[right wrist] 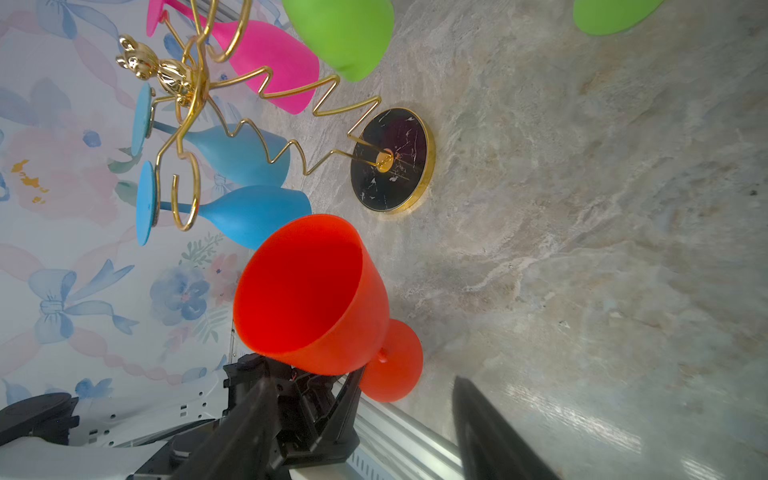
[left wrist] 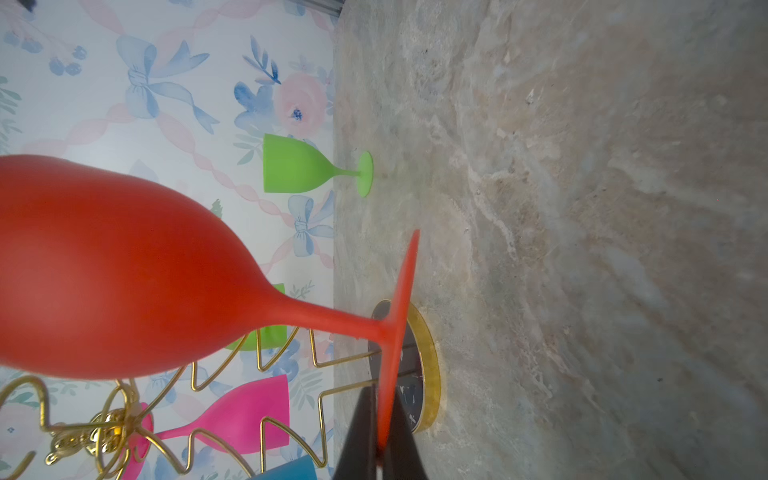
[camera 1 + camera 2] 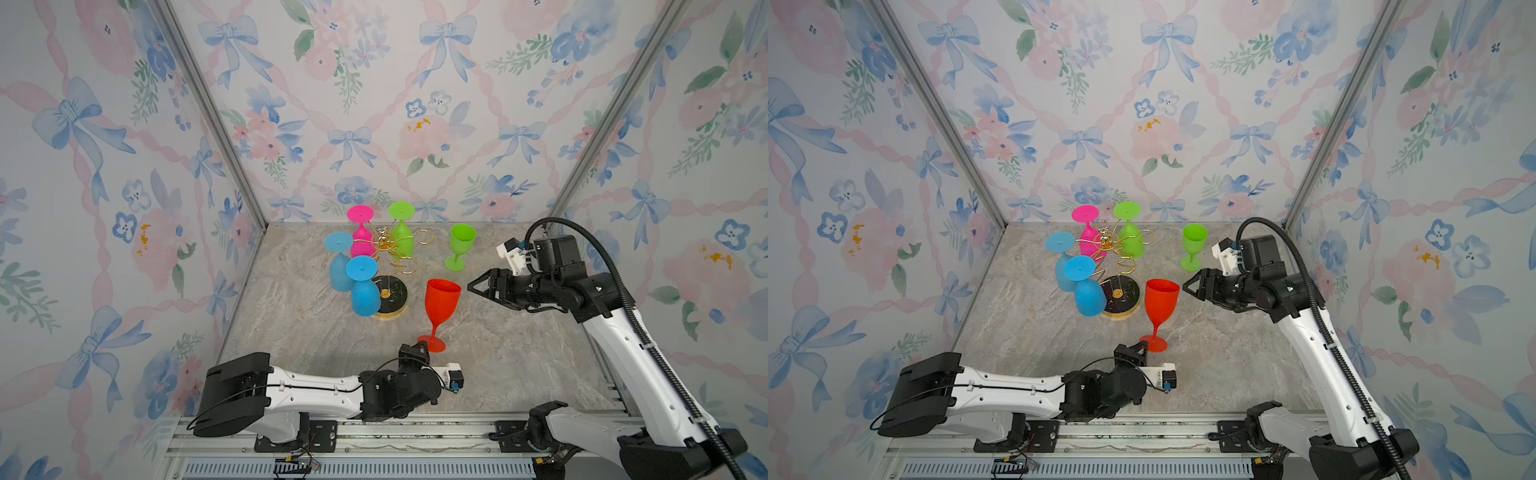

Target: Take the wine glass off the wine glass rack

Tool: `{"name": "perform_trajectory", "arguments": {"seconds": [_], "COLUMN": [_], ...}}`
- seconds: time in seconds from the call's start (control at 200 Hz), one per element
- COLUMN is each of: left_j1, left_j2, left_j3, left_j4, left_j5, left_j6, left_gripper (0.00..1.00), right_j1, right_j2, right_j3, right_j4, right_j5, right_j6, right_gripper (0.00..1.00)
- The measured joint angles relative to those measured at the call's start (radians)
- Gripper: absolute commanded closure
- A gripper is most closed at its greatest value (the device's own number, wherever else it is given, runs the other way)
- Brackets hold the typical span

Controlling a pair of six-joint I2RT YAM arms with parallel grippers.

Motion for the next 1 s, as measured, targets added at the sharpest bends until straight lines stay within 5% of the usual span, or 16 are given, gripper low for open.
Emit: {"name": "perform_trajectory", "arguments": {"seconds": [0.32,1.0], "left_j1": [-0.005,-0.008], "left_j2": [0.039,0.079], "left_j3": [-0.026,-0.027], "left_j4": [0.130,0.197], "left_j5": [-0.104,-0.145], "left_j6": [0.152,0.286], "left_gripper": [1.00,1.00], "right_j1": [-0.002,-0.001], "right_j2": [0.070,0.163], "right_j3": [0.046,0.073], "right_j4": [-0.018,-0.047], "right_j5": [-0.038,-0.064], "right_j6": [-0.032,-0.094], "right_gripper": [0.38,0.70]}}
